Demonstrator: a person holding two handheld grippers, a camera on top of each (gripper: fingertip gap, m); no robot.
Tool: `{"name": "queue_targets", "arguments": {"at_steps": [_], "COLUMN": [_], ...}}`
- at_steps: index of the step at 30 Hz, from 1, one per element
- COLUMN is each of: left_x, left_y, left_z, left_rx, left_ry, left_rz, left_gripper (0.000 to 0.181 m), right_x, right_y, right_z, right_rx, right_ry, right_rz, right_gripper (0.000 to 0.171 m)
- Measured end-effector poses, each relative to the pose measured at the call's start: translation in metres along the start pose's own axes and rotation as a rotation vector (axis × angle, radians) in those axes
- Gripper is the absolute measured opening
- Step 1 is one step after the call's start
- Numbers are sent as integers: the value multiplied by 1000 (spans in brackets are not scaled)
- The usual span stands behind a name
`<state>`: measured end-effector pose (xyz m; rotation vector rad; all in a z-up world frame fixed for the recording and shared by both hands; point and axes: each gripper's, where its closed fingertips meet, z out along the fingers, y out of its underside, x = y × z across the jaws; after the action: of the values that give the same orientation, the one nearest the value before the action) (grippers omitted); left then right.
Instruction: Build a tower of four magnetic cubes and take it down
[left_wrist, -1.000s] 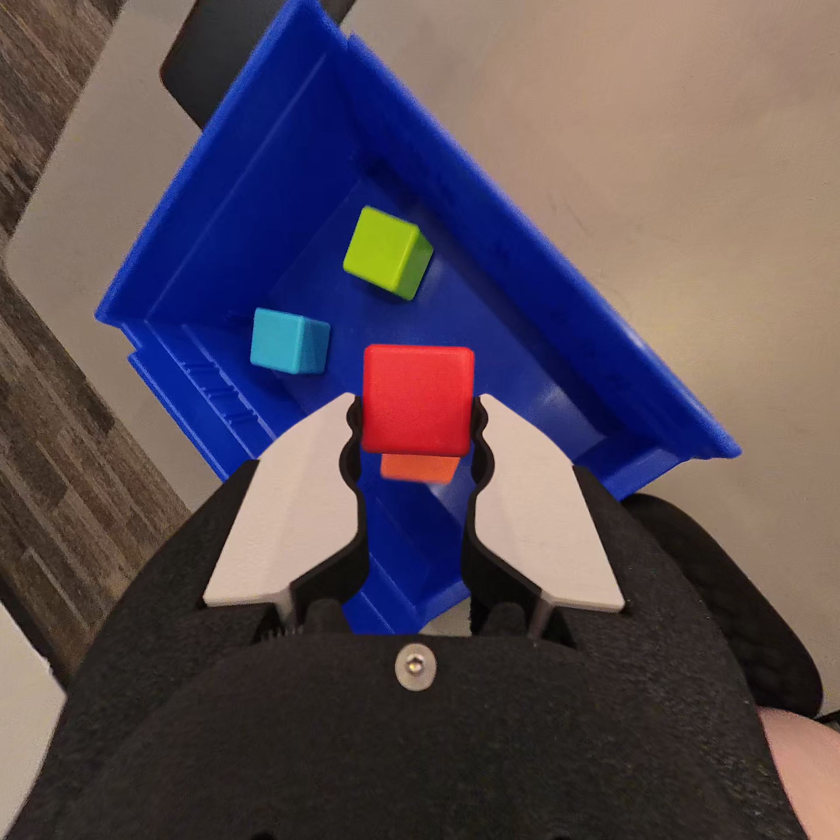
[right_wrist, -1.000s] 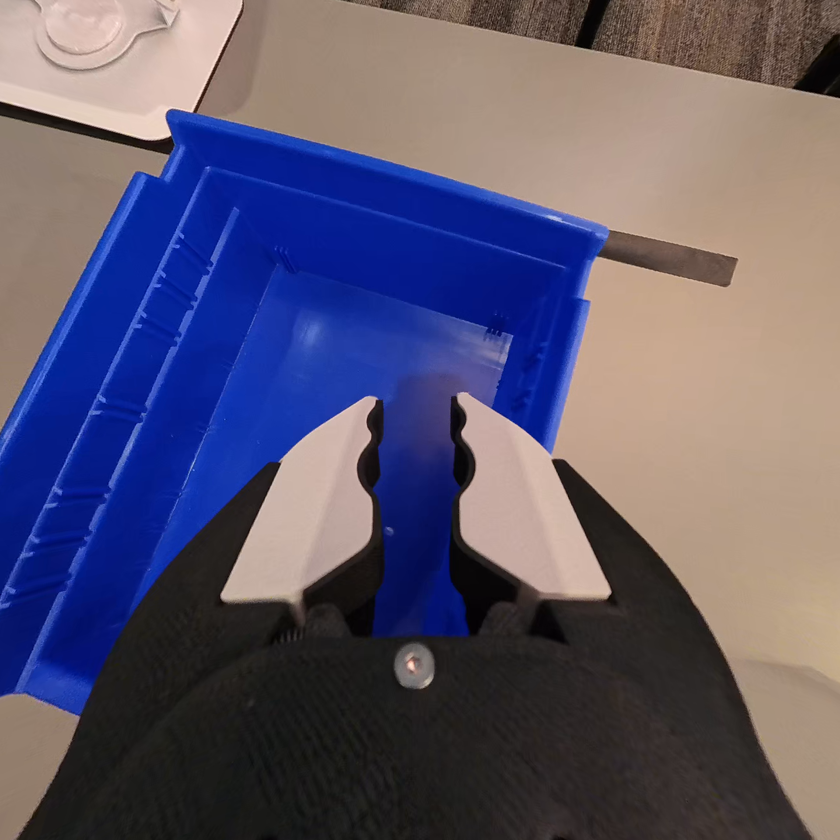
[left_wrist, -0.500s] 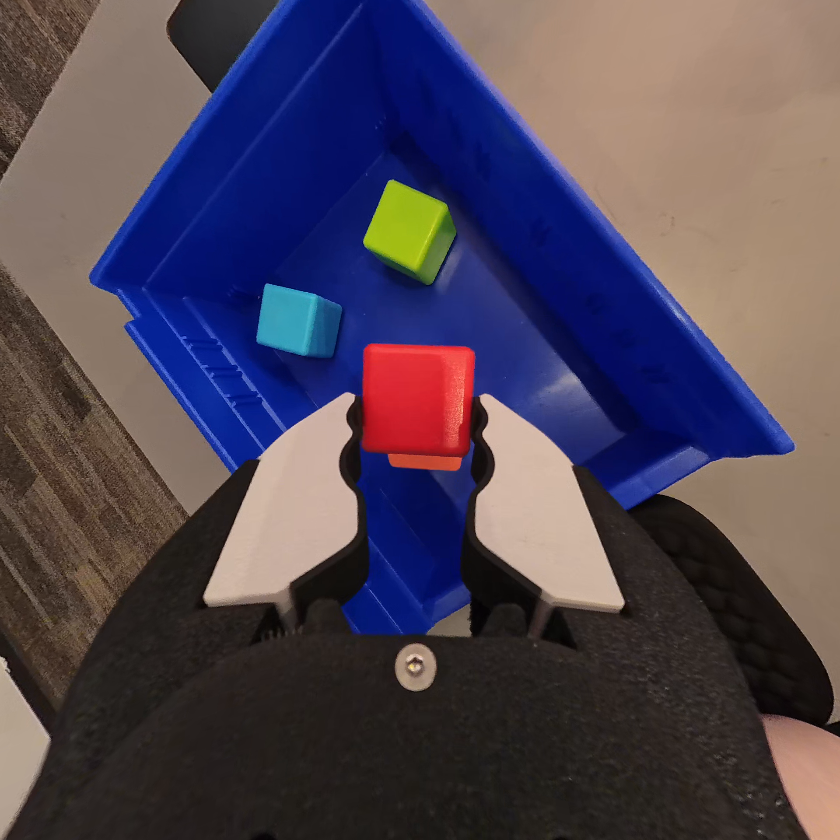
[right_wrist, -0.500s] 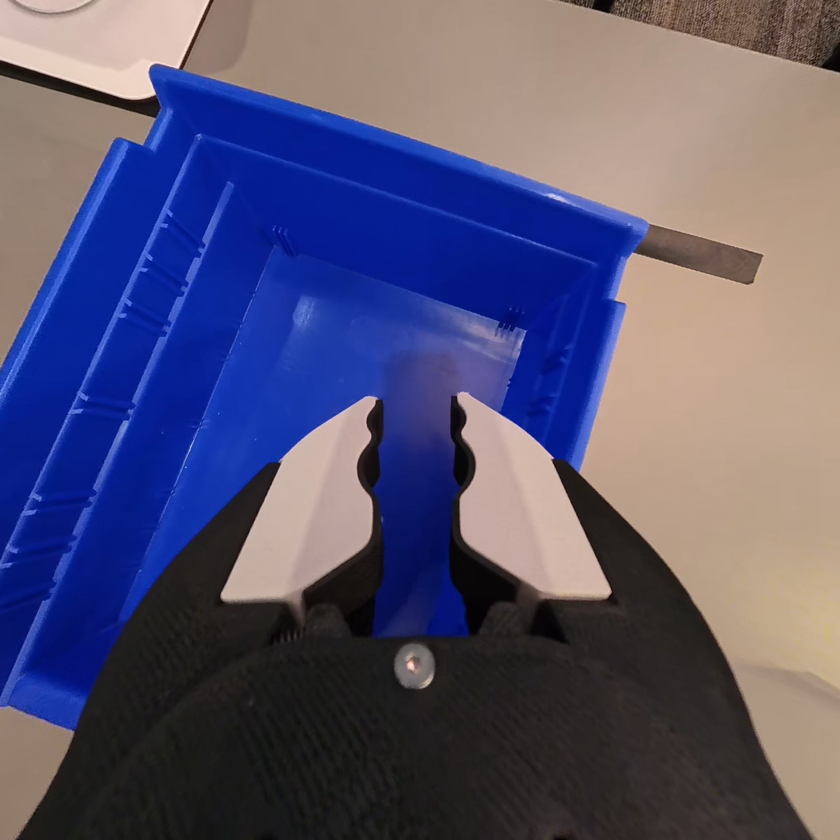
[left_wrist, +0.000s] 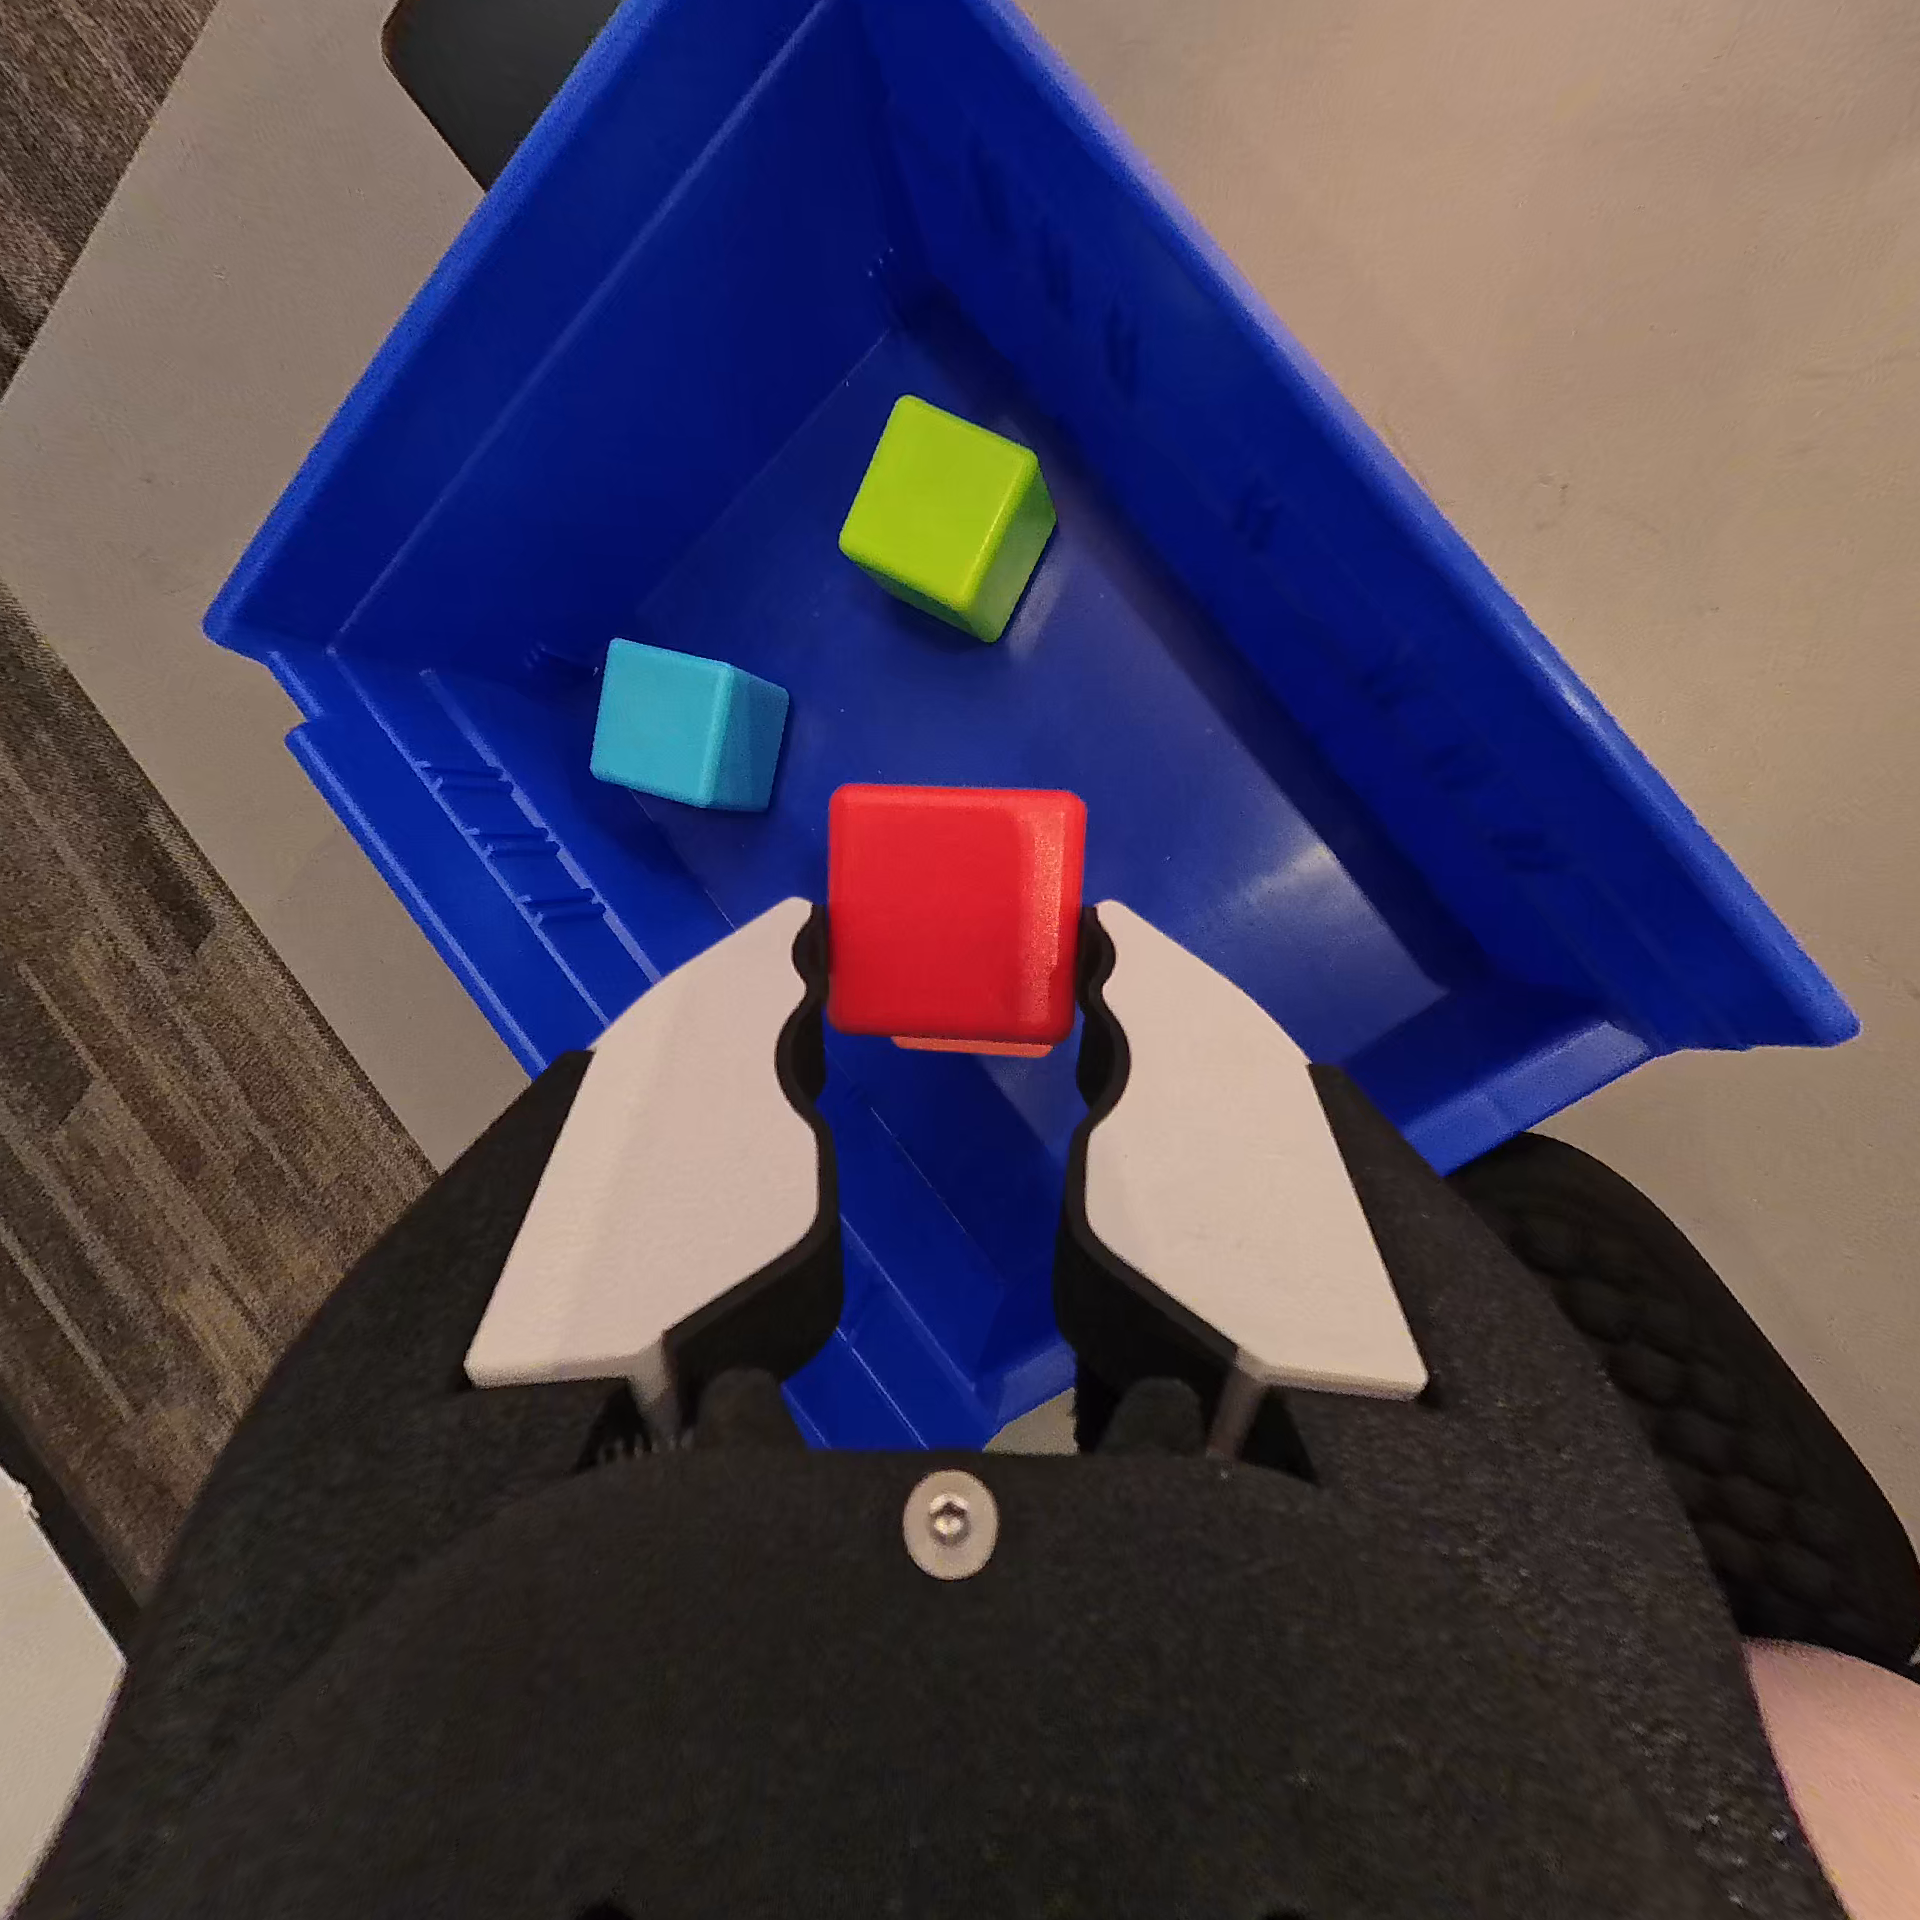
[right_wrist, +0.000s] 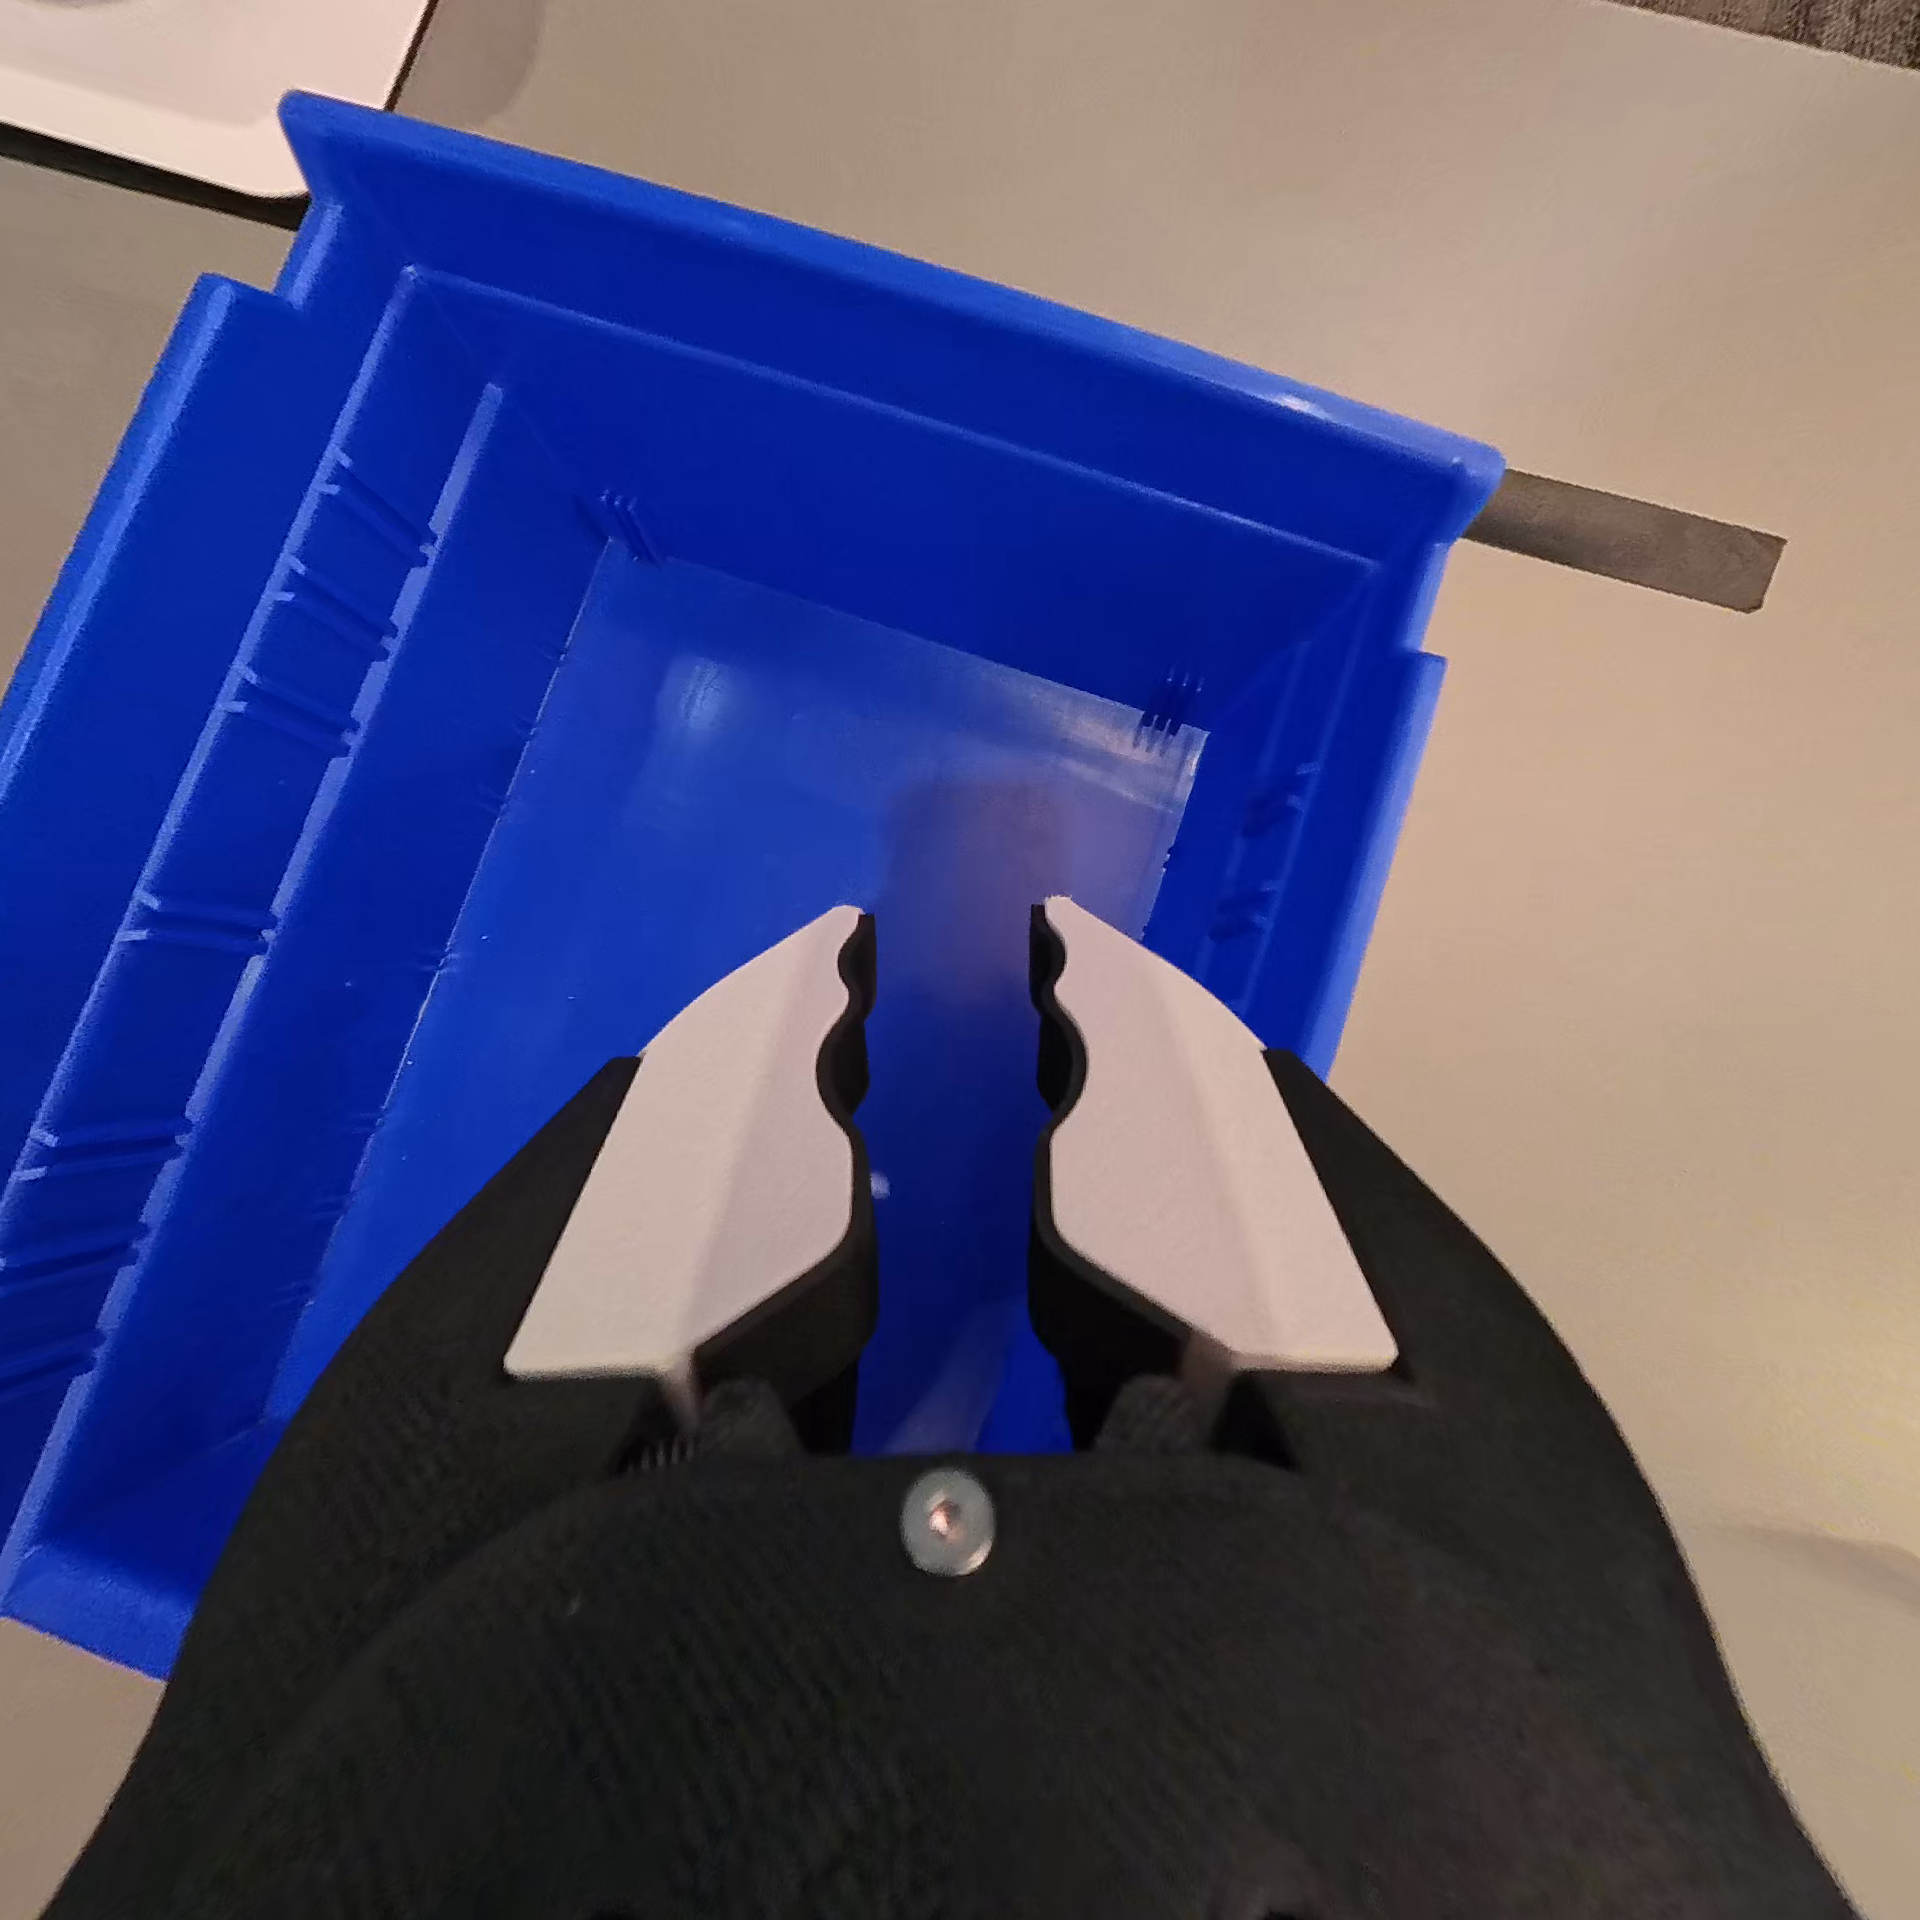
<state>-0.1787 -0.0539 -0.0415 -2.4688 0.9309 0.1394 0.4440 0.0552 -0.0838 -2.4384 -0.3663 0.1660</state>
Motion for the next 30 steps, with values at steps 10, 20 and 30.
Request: {"name": "queue_targets", "arguments": {"at_steps": [10,20,30], "left_x": [-12,16,32], "left_y": [30,7,-24], "left_z": [-2,41,76], "left_rx": [-119,-140,-90], "left_ry": [-60,56,62], "left_rz": [-26,74,132], "left_gripper": [46,46,13], "right_x": [2,1,2], "right_y": [-1,0,0], "right_z": [-4,-4,-4], "right_rx": [9,8,11], "right_ry": [-3,-6,-17], "right_rz": [5,4,10], "right_gripper": [31,31,31]}}
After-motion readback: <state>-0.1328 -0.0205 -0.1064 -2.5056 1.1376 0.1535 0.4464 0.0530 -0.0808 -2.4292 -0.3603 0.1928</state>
